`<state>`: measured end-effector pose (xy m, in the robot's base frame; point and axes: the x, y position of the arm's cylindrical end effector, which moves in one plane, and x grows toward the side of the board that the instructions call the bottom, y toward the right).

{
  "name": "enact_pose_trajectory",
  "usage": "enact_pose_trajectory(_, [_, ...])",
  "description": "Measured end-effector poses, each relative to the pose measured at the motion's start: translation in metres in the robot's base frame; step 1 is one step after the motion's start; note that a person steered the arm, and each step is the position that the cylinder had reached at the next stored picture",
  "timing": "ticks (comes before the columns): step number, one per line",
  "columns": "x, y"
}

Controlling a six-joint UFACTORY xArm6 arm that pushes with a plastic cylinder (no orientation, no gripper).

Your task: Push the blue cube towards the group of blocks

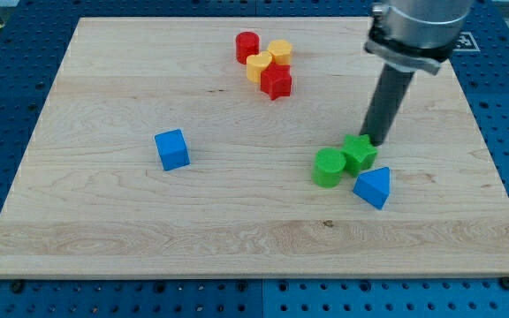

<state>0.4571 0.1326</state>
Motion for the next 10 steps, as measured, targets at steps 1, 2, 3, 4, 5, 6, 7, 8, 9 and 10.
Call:
enact_pose_trajectory(1, [0.011, -0.023])
enact_pose_trajectory(2, [0.012, -0.032])
enact_pose_trajectory(3, [0.011, -0.101])
enact_pose_trajectory(4, [0.011, -0.151])
enact_pose_trajectory(5, [0.003, -0.158])
enact_pose_trajectory(6, [-0.038, -0.195])
enact_pose_trajectory(7, [-0.036, -0.262])
enact_pose_trajectory(8, [-0.008, -0.317])
enact_pose_trajectory(9, [-0.006, -0.317])
enact_pose_trajectory(10, [0.007, -0.306])
